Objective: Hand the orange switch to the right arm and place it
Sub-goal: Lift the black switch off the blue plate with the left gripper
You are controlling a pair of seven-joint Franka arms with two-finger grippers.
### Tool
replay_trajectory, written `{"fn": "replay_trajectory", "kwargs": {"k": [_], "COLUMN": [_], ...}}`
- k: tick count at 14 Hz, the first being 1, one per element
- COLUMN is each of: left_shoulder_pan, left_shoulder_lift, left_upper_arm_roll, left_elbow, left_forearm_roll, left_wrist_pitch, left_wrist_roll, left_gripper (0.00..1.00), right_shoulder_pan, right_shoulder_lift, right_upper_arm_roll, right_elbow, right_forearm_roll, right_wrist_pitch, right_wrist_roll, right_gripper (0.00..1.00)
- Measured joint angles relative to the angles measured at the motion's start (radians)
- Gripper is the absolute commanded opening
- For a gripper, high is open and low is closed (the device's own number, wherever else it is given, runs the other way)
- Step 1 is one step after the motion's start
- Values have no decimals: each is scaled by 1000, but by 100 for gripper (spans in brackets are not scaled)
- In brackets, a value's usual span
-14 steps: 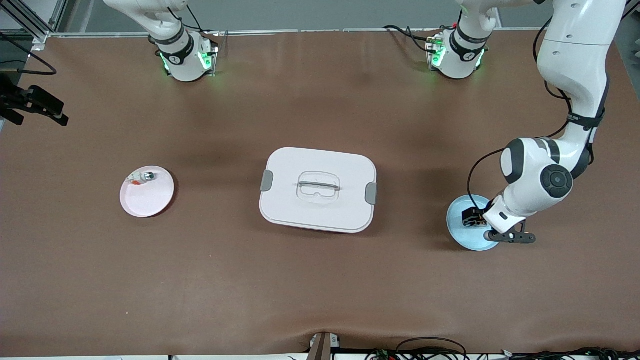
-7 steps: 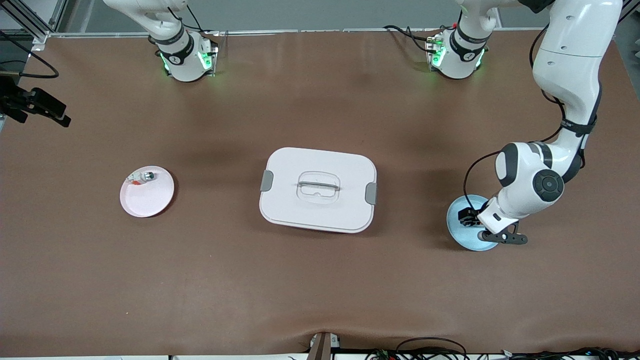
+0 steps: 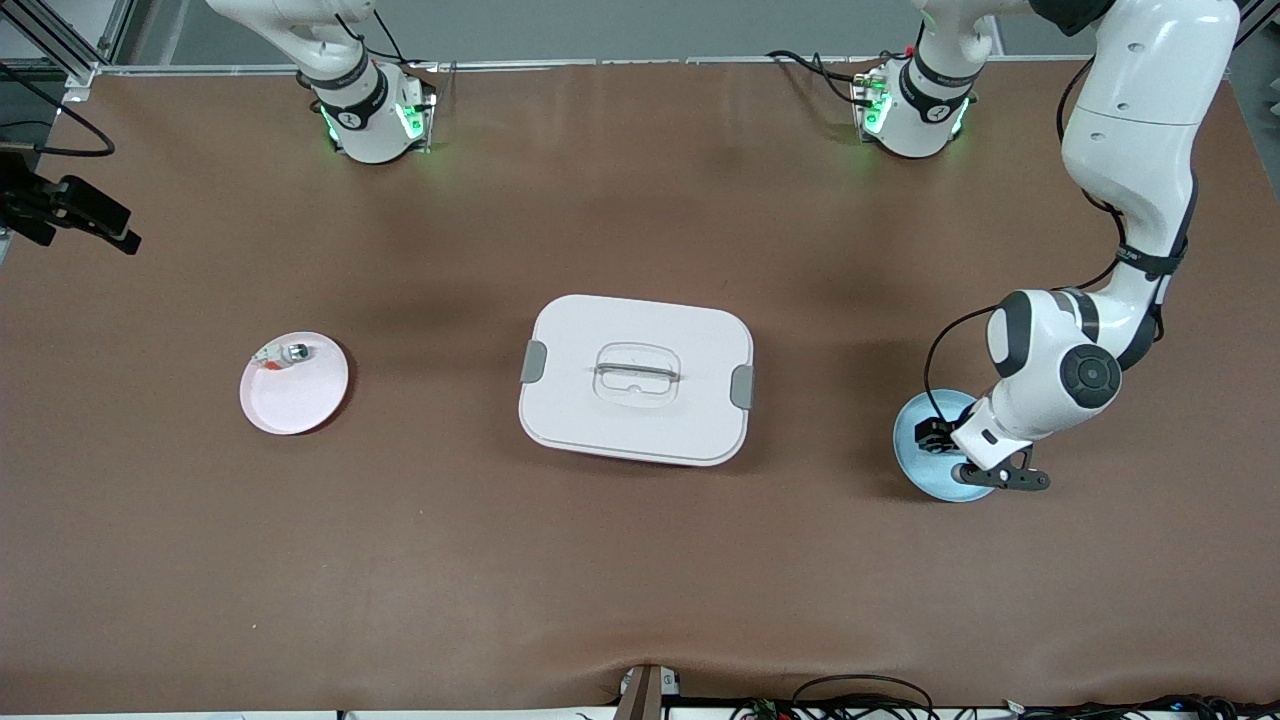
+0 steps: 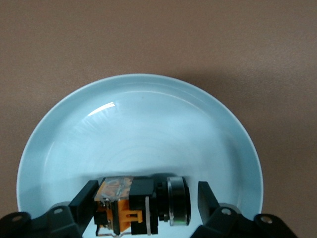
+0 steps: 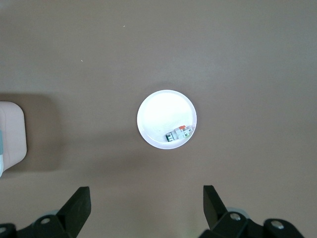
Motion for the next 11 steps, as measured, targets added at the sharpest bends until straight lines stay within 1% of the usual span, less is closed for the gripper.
{"fn": "replay_trajectory", "kwargs": {"k": [2, 5, 7, 9, 11], "left_shoulder_pan": [0, 0, 0, -1, -1], "left_shoulder_lift": [0, 0, 1, 1, 1], "left_upper_arm_roll": [0, 0, 0, 0, -1], "left_elbow": [0, 2, 2, 3, 5], "left_forearm_roll": [0, 0, 0, 0, 0], "left_wrist_pitch": [0, 0, 0, 0, 0], "left_wrist_roll": [0, 0, 0, 0, 0], "left_gripper": [68, 40, 24, 19, 18], "right_shoulder_pan": [-3, -10, -10, -10, -10], "right_shoulder_lift": [0, 0, 0, 0, 0], "right_upper_arm_roll": [-1, -8, -8, -8, -8], "right_elbow": [0, 0, 0, 0, 0], "right_forearm_roll": [0, 0, 1, 2, 2], "right_wrist_pitch": [0, 0, 0, 0, 0], "right_wrist_roll": [-17, -48, -51, -51, -51], "right_gripper": [100, 100, 100, 100, 100]}}
